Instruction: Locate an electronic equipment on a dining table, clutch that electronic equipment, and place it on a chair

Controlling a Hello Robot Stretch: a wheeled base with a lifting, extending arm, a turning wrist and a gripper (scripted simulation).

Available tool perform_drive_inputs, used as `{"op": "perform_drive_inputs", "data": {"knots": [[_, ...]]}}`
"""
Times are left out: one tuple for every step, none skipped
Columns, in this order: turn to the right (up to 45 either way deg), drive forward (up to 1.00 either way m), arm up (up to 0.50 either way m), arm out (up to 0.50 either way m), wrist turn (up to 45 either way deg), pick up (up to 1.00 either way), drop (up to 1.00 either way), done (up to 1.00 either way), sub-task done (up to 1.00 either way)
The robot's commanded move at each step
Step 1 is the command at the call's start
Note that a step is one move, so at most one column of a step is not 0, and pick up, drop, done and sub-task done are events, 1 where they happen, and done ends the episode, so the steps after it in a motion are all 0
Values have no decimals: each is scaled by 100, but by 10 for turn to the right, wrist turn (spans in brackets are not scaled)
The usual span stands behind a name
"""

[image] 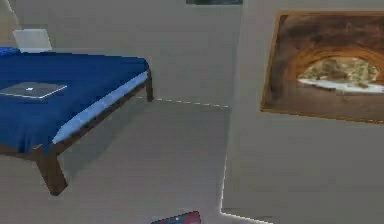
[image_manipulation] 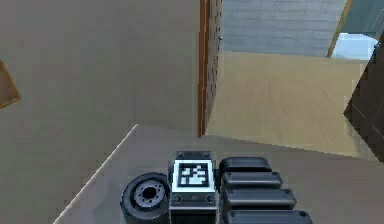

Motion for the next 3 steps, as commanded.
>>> {"op": "perform_drive_inputs", "data": {"knots": [[420, 0, 0, 0, 0, 0, 0, 0, 0], [450, 0, 0, 0, 0, 0, 0, 0, 0], [450, 0, 0, 0, 0, 0, 0, 0, 0]]}}
